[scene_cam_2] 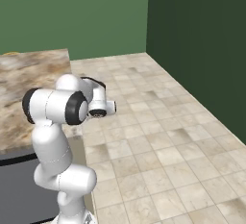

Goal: Move the cup from next to the sink to the open cabinet. Then, move the bowl with the avocado to the fridge to clear the area for faucet cleaning.

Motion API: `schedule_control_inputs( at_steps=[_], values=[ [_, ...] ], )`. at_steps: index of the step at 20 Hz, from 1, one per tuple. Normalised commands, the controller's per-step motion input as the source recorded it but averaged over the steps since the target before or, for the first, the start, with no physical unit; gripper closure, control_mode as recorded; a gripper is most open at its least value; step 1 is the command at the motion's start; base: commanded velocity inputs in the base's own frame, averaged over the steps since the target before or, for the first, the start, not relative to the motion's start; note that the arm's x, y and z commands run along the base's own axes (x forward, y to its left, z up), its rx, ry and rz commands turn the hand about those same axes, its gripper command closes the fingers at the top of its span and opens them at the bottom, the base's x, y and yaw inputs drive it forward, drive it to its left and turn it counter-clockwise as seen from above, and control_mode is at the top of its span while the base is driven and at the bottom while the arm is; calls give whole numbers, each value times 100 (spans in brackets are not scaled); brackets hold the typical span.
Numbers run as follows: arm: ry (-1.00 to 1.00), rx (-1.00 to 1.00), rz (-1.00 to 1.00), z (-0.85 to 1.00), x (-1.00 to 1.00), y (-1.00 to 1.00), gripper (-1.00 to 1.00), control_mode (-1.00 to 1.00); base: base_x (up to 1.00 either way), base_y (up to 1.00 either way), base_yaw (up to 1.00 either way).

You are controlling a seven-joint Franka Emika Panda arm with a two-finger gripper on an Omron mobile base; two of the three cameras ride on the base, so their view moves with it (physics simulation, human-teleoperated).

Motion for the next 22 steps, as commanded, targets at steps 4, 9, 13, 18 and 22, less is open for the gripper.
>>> schedule_control_inputs(
  at_steps=[4,9,13,18,22],
  values=[
    [0,-1,0,0,0,22,-100,-100,0,0,0],
    [0,0,0,0,1,14,-100,-100,0,0,0],
    [0,0,0,0,0,5,-100,-100,0,0,0],
    [0,0,-1,0,0,-3,-100,-100,0,0,0],
    [-3,0,-1,0,0,-39,-100,-100,0,0,0]
  ],
)
